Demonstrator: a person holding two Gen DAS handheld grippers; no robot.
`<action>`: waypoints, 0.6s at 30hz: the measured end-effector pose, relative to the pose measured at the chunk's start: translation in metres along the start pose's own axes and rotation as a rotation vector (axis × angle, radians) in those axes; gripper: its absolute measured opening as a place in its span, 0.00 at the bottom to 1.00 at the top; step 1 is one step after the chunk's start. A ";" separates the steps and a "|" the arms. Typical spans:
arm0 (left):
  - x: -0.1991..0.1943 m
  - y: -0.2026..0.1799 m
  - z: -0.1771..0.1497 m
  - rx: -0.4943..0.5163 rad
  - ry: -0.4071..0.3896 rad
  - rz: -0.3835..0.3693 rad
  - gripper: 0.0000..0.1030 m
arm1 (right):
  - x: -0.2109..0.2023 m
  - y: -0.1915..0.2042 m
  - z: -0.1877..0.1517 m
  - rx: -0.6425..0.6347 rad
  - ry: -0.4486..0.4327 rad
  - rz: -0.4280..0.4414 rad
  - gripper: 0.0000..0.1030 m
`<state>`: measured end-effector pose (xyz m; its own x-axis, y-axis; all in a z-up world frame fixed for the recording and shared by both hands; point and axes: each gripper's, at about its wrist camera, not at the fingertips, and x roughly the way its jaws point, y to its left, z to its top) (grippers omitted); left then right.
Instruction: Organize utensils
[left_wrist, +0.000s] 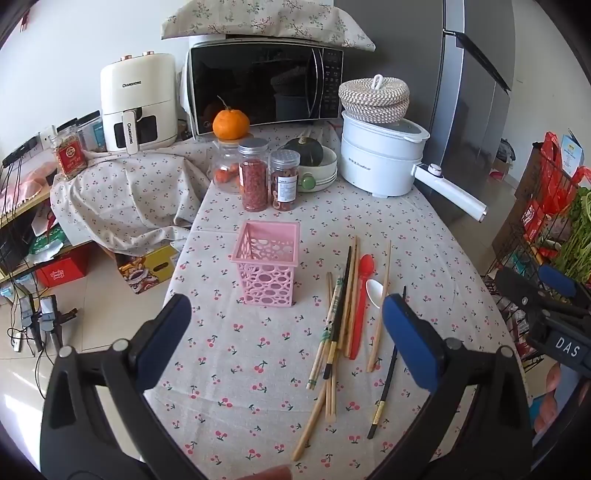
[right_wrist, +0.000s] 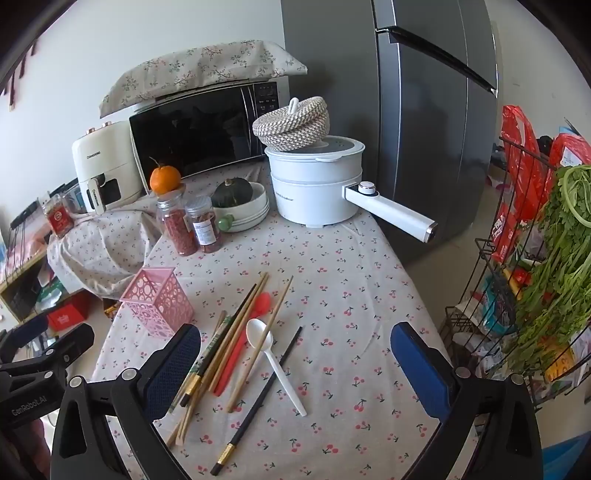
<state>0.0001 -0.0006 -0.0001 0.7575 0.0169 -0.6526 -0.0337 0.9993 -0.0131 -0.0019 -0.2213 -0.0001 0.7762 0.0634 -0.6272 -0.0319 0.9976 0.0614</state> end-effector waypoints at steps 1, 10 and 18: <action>0.000 0.000 0.000 -0.003 0.002 -0.001 1.00 | 0.000 0.000 0.000 -0.002 -0.001 0.002 1.00; 0.001 0.000 0.000 -0.010 0.013 -0.010 1.00 | 0.004 0.002 -0.002 -0.019 0.014 -0.007 1.00; 0.001 0.001 0.000 -0.015 0.006 -0.010 1.00 | 0.005 0.001 0.000 -0.016 0.013 -0.009 1.00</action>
<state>0.0004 0.0000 -0.0006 0.7536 0.0068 -0.6573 -0.0357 0.9989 -0.0307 0.0014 -0.2197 -0.0033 0.7681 0.0552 -0.6379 -0.0353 0.9984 0.0438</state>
